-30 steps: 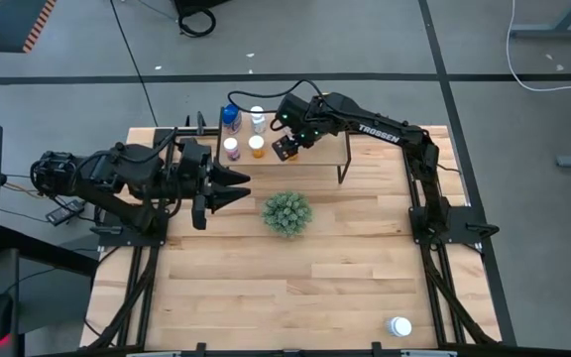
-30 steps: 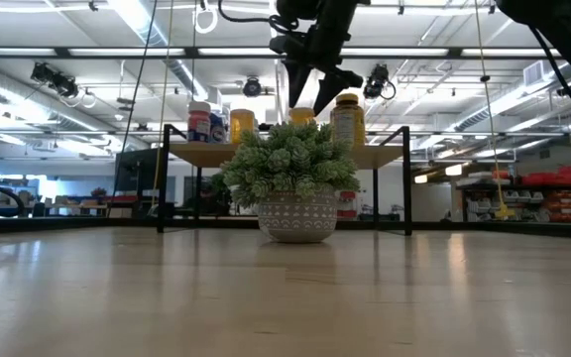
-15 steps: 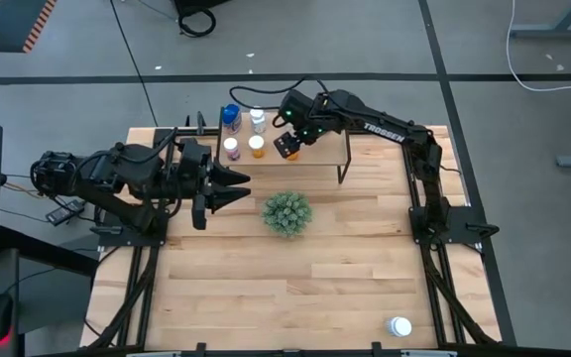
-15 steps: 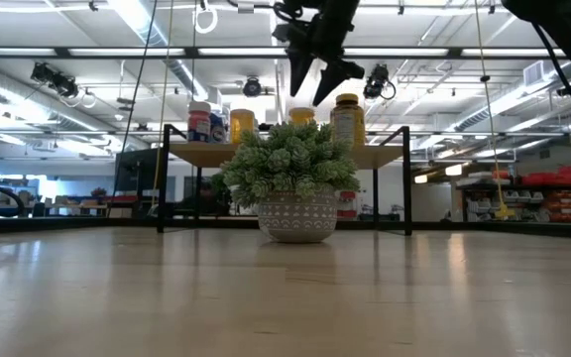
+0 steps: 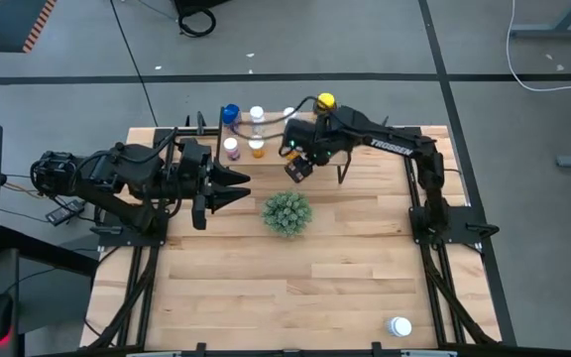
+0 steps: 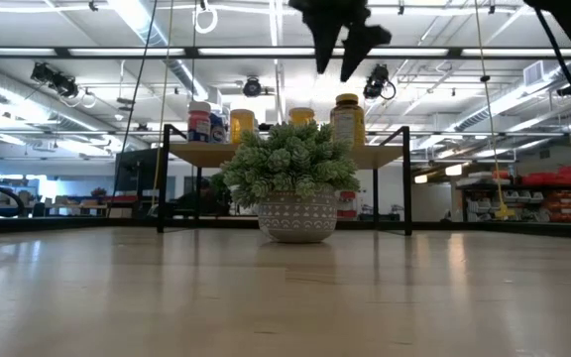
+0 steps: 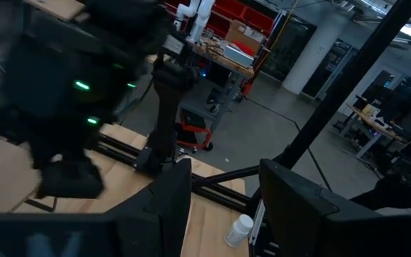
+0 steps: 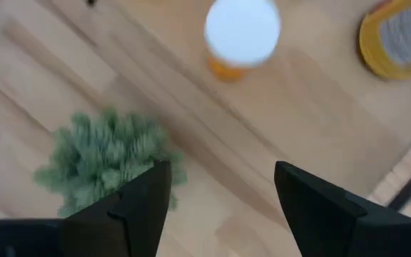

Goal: Pick and place medicine bottles onto shelf by color
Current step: Put the white medicine bottle on the shelf

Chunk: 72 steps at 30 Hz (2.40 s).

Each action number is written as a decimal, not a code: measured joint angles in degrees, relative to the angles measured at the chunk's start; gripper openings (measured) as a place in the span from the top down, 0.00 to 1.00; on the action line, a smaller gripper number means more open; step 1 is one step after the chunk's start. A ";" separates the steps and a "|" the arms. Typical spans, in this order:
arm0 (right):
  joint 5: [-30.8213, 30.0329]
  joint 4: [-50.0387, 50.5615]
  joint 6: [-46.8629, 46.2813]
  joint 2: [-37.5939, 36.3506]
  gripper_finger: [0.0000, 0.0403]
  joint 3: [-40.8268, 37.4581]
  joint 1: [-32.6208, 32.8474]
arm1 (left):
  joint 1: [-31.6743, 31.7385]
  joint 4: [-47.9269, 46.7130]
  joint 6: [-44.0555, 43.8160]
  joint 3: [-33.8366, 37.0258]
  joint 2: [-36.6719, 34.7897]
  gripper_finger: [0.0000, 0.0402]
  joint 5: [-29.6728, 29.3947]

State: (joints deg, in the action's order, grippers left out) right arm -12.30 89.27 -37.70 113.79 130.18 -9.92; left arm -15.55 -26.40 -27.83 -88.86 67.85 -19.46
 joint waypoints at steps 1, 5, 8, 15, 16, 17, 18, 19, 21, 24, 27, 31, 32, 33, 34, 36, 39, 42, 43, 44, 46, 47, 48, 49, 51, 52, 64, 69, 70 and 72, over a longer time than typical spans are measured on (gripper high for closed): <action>-0.78 0.88 -0.84 -0.37 0.36 -0.06 1.06 | 0.00 -0.04 0.00 0.00 0.00 0.57 -0.02; -3.30 0.78 -5.74 -2.37 0.36 -0.10 5.68 | -0.07 -0.10 0.00 0.00 0.00 0.57 0.00; -4.92 0.77 -10.48 -3.44 0.36 -0.13 9.19 | -0.09 -0.24 0.03 0.00 0.00 0.57 0.00; -5.48 0.66 -24.89 -3.14 0.36 -0.47 19.07 | -0.07 -0.54 1.96 0.00 0.00 0.57 0.02; -5.42 0.55 -27.73 -3.12 0.36 -1.09 20.59 | -0.07 -0.56 1.97 0.00 0.00 0.57 0.02; -5.39 0.61 -30.79 -3.12 0.36 -1.94 22.27 | -0.07 -0.54 1.99 0.00 0.00 0.57 0.02; -5.31 0.72 -33.71 -3.13 0.36 -2.85 23.84 | -0.07 -0.56 2.10 0.00 0.00 0.57 0.02; -5.16 0.81 -36.42 -3.13 0.36 -3.73 25.61 | -0.07 -0.57 2.14 0.00 0.00 0.57 0.02; -4.71 0.68 -41.56 -3.07 0.36 -5.45 28.98 | -0.07 -0.66 2.14 0.00 0.00 0.57 0.04; -1.80 0.74 -49.15 -3.14 0.36 -9.30 33.67 | -0.07 -2.04 2.13 0.00 -0.32 0.57 0.04; 1.29 0.78 -55.82 -2.99 0.36 -13.12 38.25 | -0.04 -3.35 1.68 0.00 -0.84 0.57 0.09; 5.82 0.77 -63.23 -3.06 0.36 -16.68 45.00 | -0.04 -5.08 1.49 0.04 -1.70 0.57 0.22; 6.63 0.72 -65.20 -3.04 0.36 -17.34 46.82 | -0.04 -5.87 1.46 0.04 -1.92 0.57 0.21; 7.37 0.76 -67.36 -3.03 0.36 -17.90 48.60 | -0.04 -5.93 1.21 0.04 -2.01 0.57 0.22; 8.06 0.80 -69.65 -3.03 0.36 -18.20 50.31 | -0.04 -6.11 1.11 0.02 -2.17 0.57 0.20; 8.40 0.73 -74.34 -3.03 0.36 -18.39 53.96 | -0.04 -7.25 1.02 0.04 -2.61 0.57 0.23; 9.02 0.70 -81.67 -3.03 0.36 -18.57 58.94 | -0.04 -7.25 0.01 0.02 -2.78 0.57 0.20; 9.49 0.31 -88.17 -3.10 0.36 -19.12 63.56 | -0.04 -7.64 -0.02 0.02 -2.67 0.57 0.18; 10.82 -0.32 -88.65 -3.12 0.36 -19.73 64.67 | -0.04 -7.67 -0.03 0.02 -2.61 0.57 0.10; 12.42 -0.98 -88.99 -3.11 0.36 -20.42 65.80 | 0.00 -7.65 -0.05 0.01 -2.38 0.57 0.04; 12.98 -2.57 -89.26 -3.05 0.36 -22.08 67.66 | 0.02 -7.80 -0.08 0.00 -2.06 0.57 -0.15; 12.99 -3.47 -89.14 -3.05 0.36 -22.96 68.39 | 0.02 -7.91 -0.30 0.02 -1.73 0.57 -0.28; 12.97 -3.99 -88.84 -3.05 0.36 -23.69 69.05 | 0.02 -7.64 -0.88 0.00 -1.34 0.57 -0.36; 12.95 -4.16 -88.72 -3.02 0.36 -24.27 69.81 | 0.04 -7.59 -1.53 0.00 -1.13 0.57 -0.62; 12.41 -4.16 -88.61 -3.01 0.36 -25.33 71.21 | 0.04 -8.04 -1.92 0.02 -0.87 0.57 -0.74; 12.26 -4.15 -88.57 -3.03 0.36 -25.91 71.92 | 0.04 -7.80 -2.36 0.01 -0.61 0.57 -0.86; 8.24 -13.72 -83.24 -3.03 0.36 -37.20 75.11 | -1.32 -14.07 -7.41 0.07 4.55 0.57 -1.11; 7.39 -14.14 -81.38 -3.01 0.36 -39.11 75.09 | -2.96 -10.88 -7.98 0.04 6.57 0.57 -1.05; 7.39 -14.38 -80.98 -3.01 0.36 -39.30 75.09 | -3.16 -10.79 -8.02 0.04 6.93 0.57 -1.07; 7.35 -16.07 -80.57 -3.01 0.36 -39.78 75.09 | -3.40 -10.09 -9.23 0.04 7.50 0.57 -1.07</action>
State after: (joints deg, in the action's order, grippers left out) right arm -4.95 73.20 -118.27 110.78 90.40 65.17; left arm -18.95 -36.49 -37.07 -88.82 75.36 -20.53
